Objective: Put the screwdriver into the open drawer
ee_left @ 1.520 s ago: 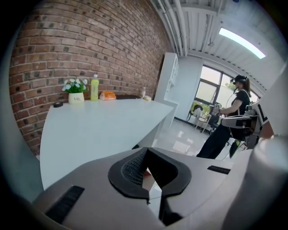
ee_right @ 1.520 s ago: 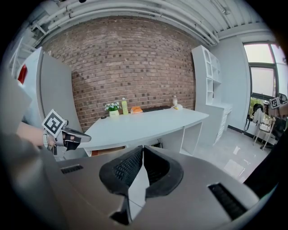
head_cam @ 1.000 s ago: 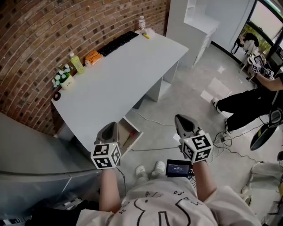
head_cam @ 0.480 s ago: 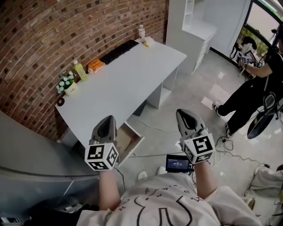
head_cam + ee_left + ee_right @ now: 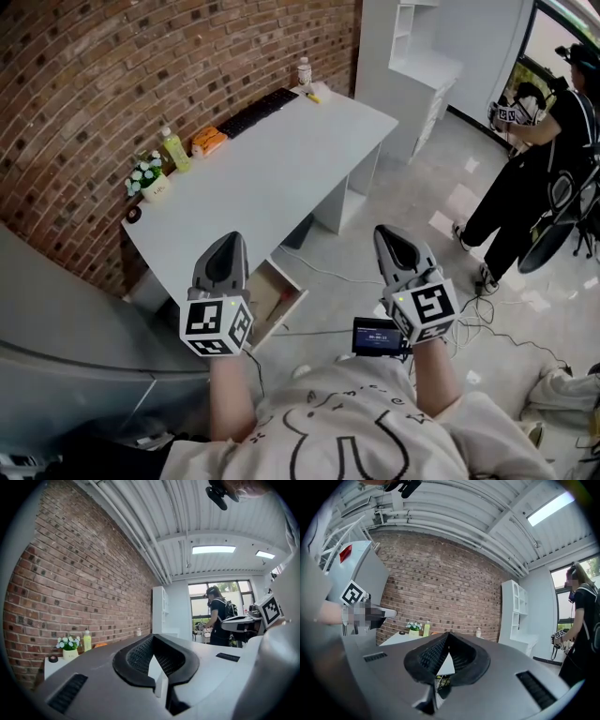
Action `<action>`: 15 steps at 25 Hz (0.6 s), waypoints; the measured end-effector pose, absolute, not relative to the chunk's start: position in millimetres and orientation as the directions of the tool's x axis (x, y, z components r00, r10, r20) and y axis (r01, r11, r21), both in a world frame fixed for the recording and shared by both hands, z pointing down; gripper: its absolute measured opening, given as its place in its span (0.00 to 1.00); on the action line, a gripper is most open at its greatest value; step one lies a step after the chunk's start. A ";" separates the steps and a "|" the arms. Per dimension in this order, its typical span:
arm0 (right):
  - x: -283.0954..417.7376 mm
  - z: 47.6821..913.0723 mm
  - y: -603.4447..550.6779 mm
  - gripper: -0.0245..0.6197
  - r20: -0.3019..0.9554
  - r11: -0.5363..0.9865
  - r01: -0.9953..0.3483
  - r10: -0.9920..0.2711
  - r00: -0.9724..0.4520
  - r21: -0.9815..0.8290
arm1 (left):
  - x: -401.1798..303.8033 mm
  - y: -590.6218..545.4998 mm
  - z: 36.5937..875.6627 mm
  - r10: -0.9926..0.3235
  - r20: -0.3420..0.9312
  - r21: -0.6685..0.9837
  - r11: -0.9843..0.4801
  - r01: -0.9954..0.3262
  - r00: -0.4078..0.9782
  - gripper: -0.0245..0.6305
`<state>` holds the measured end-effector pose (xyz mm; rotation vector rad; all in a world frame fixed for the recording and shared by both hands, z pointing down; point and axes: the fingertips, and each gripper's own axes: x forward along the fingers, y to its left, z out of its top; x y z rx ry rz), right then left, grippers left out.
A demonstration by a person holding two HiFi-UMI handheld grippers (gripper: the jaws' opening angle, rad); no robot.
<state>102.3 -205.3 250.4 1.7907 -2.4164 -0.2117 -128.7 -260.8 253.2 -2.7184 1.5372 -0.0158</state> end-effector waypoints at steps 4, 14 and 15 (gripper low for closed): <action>99.5 249.1 -201.4 0.07 0.018 0.293 -0.937 -0.955 -0.295 0.188 | -128.8 -255.1 250.7 -0.855 -0.008 -0.030 -0.518 -0.855 0.519 0.05; 85.2 246.7 -201.9 0.07 0.008 0.316 -0.929 -0.947 -0.320 0.194 | -135.5 -249.1 244.2 -0.850 -0.013 -0.100 -0.523 -0.847 0.526 0.05; 84.9 245.6 -202.7 0.07 0.008 0.316 -0.929 -0.947 -0.320 0.196 | -136.5 -249.5 242.9 -0.853 -0.016 -0.107 -0.517 -0.850 0.521 0.05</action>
